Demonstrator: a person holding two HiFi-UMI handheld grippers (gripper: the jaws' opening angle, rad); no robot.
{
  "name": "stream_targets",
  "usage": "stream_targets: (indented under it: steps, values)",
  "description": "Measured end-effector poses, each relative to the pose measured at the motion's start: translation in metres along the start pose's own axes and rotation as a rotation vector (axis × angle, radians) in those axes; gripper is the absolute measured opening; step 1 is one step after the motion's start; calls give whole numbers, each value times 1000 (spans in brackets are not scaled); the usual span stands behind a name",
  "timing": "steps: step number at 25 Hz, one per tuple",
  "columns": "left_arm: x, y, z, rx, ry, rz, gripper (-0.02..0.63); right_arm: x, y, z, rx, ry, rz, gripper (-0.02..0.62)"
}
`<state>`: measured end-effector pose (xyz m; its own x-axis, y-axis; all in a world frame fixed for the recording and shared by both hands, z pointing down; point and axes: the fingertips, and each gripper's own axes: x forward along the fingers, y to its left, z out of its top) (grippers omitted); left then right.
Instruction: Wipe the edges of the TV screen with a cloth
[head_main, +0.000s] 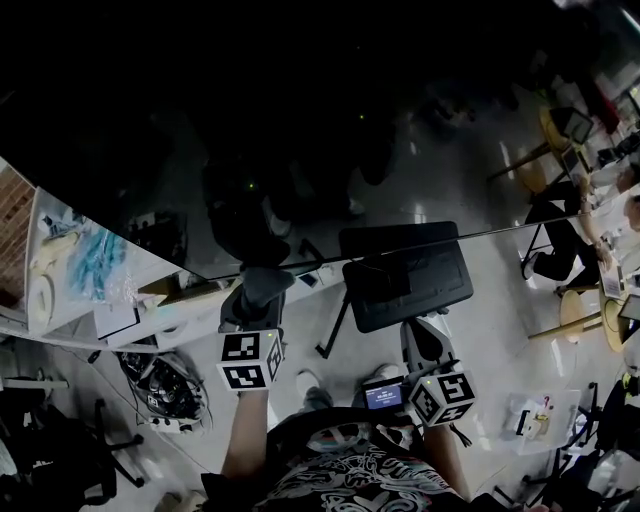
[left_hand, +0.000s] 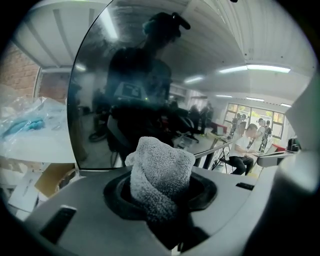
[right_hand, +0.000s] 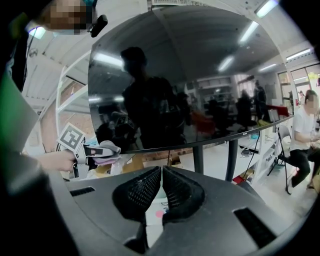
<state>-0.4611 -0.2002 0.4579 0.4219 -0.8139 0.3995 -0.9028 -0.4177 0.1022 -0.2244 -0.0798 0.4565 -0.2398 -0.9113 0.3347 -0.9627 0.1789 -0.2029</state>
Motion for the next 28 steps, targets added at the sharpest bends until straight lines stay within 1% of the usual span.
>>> stream_targets:
  steps: [5, 14, 19, 28]
  values:
    - [0, -2, -2, 8, 21, 11, 163, 0, -3, 3, -3, -1, 21, 35]
    - [6, -9, -2, 0, 51, 68, 163, 1, -40, 11, 15, -2, 38, 35]
    - [9, -17, -2, -8, 61, 88, 163, 6, -54, 15, 15, 0, 65, 35]
    - [15, -29, 0, -11, 75, 120, 163, 9, -78, 21, 19, 0, 85, 35]
